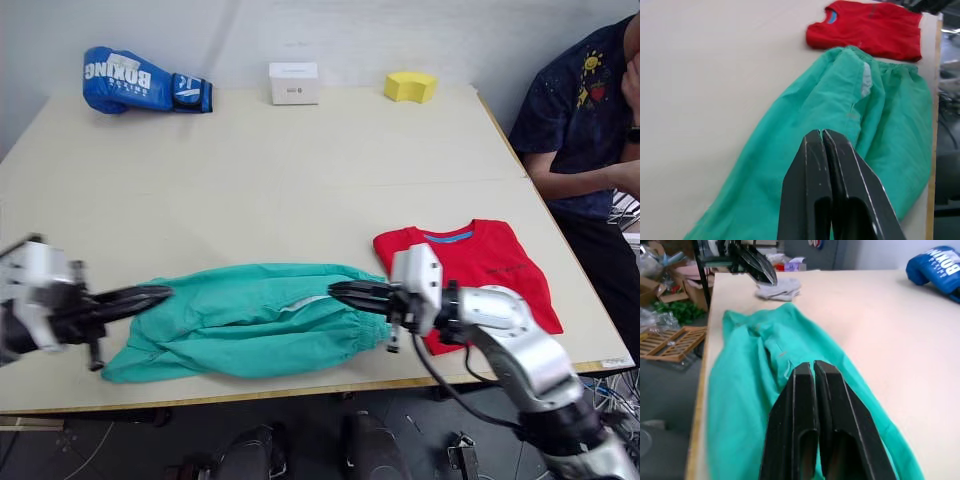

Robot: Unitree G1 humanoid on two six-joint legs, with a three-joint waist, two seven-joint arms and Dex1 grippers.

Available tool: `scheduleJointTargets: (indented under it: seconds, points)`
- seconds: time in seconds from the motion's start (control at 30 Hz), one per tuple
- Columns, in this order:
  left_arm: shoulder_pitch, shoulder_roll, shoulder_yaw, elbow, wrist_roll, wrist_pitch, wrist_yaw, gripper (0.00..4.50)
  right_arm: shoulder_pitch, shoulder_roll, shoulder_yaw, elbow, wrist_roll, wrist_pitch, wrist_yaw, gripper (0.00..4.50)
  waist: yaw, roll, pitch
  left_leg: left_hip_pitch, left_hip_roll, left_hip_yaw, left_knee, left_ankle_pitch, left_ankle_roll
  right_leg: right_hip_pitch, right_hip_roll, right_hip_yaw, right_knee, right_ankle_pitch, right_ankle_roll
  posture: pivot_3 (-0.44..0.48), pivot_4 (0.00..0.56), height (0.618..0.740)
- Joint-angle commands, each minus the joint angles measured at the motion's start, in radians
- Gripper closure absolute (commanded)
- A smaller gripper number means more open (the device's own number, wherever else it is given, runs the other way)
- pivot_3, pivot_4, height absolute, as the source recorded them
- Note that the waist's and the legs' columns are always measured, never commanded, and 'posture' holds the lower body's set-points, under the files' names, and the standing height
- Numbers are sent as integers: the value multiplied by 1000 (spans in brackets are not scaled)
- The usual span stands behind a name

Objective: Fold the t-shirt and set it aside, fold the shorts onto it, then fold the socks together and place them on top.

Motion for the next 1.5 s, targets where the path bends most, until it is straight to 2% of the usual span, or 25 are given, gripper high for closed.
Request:
scheduleJointTargets:
  seconds: [0.03,0.1,0.17,0.3,0.4,0.5,0.63,0.8,0.9,1.03,1.13,1.23,1.4,1.5]
  points:
    - [-18,-53,-104,-62,84,-50,-14,4500,-1,44,90,62,-165,-99,21,4471,1,0,0,-1,0,1,0,-1,-1,-2,1,1,1,-2,0,0,150,740]
    - [-23,-101,-172,-8,250,-212,-8,4500,-2,88,136,123,-234,-141,18,4471,1,0,0,-4,1,1,1,-1,-2,-5,2,2,2,-5,1,0,150,740]
    - [-36,-144,-203,37,357,-321,16,4500,-5,109,156,155,-274,-166,29,4471,1,0,0,-7,1,2,3,-1,-2,-9,3,4,3,-5,1,0,150,740]
    - [-76,-234,-243,131,449,-366,88,4500,-1,104,180,257,-394,-272,35,4471,2,-1,-1,-10,1,2,11,-3,0,-11,3,5,8,-4,2,0,150,740]
    - [-99,-280,-251,174,523,-376,163,4500,8,127,136,339,-419,-312,-12,4471,5,-1,-1,-9,-1,2,11,-3,5,-10,0,5,10,0,3,0,150,740]
    - [-155,-347,-213,237,576,-382,292,4500,13,122,97,383,-428,-315,-37,4471,13,-1,-1,-7,-2,2,11,-1,11,-9,-1,5,11,4,3,0,150,740]
    - [-224,-418,-168,312,570,-315,410,4500,23,123,69,407,-441,-337,-54,4471,23,-3,-2,-4,-1,2,10,3,11,-7,-2,5,11,8,1,0,150,740]
    - [-297,-480,-151,378,532,-197,465,4500,37,121,69,408,-443,-353,-32,4471,24,-3,-2,-3,-1,2,9,4,11,-6,-2,4,11,8,1,0,150,740]
    - [-303,-485,-140,385,511,-92,476,4500,46,124,64,400,-435,-353,-28,4471,24,-3,-2,-3,-2,2,9,4,9,-6,-1,4,11,8,1,0,150,740]
    - [-239,-455,-82,362,492,-8,486,4500,41,129,4,387,-400,-311,-63,4471,18,-3,-3,0,-1,2,8,5,7,-3,-1,4,11,8,1,0,150,740]
    - [-180,-435,-27,322,447,-15,446,4500,11,160,-65,340,-343,-223,-117,4471,14,-3,-2,4,-1,3,7,4,8,0,-1,5,11,8,1,0,150,740]
    - [-146,-431,1,279,375,-55,360,4500,-34,198,-81,280,-320,-149,-146,4471,15,-3,-2,4,0,2,6,3,6,-1,-1,4,11,7,-1,0,150,740]
    - [-84,-407,-2,193,322,-119,225,4500,-120,338,32,239,-398,-90,-211,4471,15,-3,-2,3,1,2,3,1,1,-3,0,3,11,6,-2,0,150,740]
    - [-46,-423,-4,165,355,-141,260,4500,-137,417,114,291,-481,-95,-258,4471,15,-3,-3,1,0,2,1,4,3,-6,0,4,11,5,-4,0,150,740]
